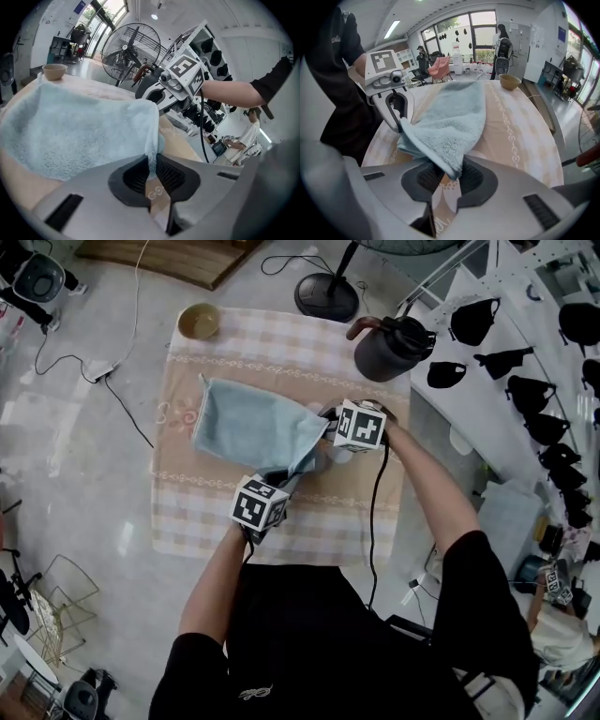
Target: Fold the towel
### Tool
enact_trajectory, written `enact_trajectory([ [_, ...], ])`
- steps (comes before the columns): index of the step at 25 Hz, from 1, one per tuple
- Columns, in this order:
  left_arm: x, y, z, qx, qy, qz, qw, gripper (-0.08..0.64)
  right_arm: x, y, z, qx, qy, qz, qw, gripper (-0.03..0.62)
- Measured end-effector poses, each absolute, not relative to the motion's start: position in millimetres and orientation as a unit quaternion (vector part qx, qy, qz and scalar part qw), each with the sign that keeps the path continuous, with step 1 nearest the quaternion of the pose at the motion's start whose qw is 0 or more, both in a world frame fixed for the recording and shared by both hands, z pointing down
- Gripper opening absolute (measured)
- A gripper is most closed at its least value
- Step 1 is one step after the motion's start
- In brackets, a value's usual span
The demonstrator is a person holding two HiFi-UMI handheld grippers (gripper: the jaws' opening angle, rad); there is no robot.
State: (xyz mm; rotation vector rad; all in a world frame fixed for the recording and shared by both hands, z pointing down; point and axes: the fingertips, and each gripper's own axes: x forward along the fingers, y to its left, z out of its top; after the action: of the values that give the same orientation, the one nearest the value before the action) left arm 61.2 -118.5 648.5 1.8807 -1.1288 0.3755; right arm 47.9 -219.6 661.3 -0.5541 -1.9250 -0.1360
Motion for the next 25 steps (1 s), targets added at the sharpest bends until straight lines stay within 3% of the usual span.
enact_trajectory([
  [25, -80, -86, 594, 0.788, -0.435, 0.052, 0.433, 0.049, -61, -192, 586, -0.144, -0.778, 0.034, 0.611, 0.077],
])
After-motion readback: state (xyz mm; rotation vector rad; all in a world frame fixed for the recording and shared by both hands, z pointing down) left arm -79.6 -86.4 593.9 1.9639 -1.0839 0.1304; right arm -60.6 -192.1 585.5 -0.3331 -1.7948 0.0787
